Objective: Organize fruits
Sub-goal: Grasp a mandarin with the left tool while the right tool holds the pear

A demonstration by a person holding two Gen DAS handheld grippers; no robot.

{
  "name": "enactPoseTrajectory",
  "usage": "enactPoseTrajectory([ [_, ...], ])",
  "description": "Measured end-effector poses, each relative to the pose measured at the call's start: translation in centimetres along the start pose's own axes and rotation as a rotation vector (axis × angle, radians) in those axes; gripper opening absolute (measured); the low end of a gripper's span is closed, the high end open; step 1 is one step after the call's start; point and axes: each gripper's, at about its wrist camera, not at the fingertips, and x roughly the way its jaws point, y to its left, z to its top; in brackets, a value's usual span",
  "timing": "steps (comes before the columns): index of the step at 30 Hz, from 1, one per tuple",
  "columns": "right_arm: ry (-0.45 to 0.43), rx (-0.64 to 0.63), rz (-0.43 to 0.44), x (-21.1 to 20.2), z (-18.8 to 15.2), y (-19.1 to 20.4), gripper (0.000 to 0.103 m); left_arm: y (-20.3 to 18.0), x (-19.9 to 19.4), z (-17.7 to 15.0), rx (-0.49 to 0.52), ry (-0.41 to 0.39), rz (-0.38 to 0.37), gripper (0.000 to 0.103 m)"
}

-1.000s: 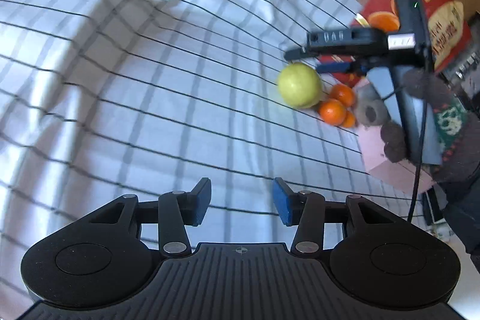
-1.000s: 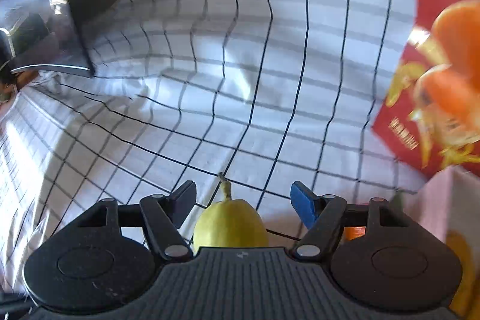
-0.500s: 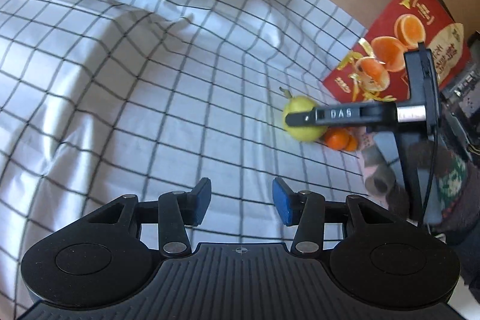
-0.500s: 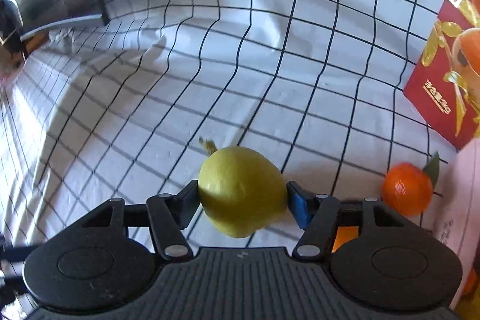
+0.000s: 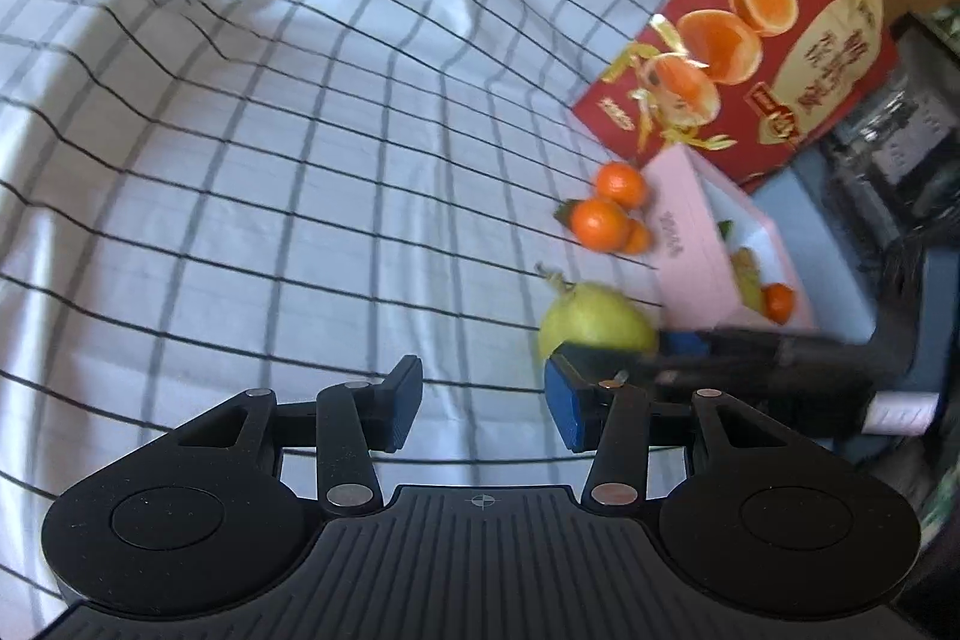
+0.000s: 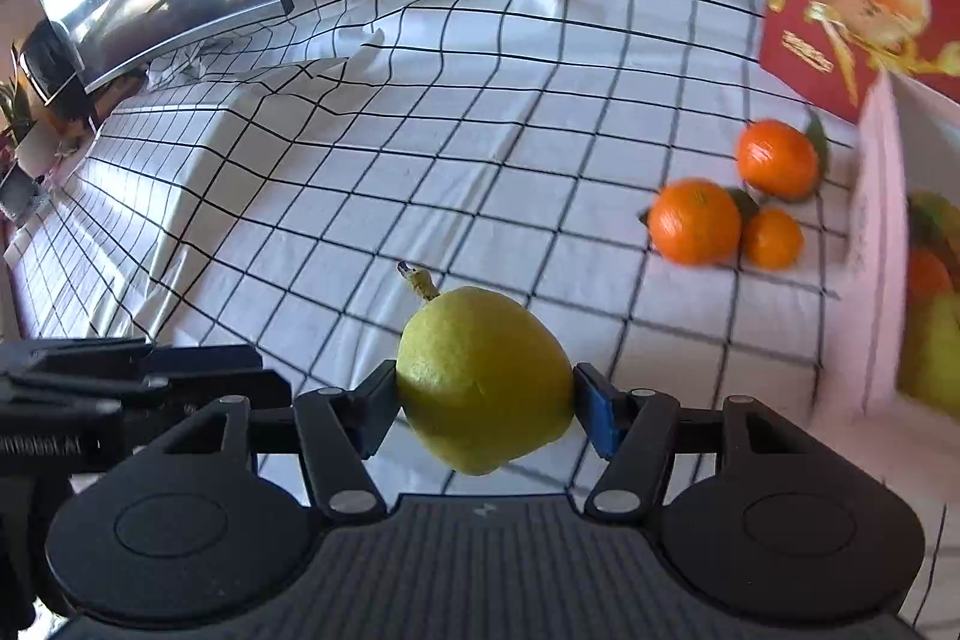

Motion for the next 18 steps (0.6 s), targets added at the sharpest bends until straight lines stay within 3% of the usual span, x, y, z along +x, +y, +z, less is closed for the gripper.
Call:
enactPoseTrajectory([
  [4, -0.045, 0.035, -0.02, -1.0, -2.4, -0.4, 0.062, -0.5, 0.7, 0.2, 0.01, 0.009, -0.072, 0.05],
  [10, -0.098, 0.102, -0.028, -2.5, -4.9, -1.6, 0.062, -3.7, 2.1, 0.0, 0.138, 0.054, -0.15, 0.05],
  [14, -0.117, 0.108, -0.042, -3.0, -6.1, -1.2, 0.062, -6.0, 2.9, -0.4, 0.236, 0.077, -0.167, 0.05],
  [18, -0.143, 0.079, -0.1, -3.6, -6.8, -0.7, 0.062, -6.5, 3.3, 0.2, 0.231, 0.06, -0.178, 0.05],
])
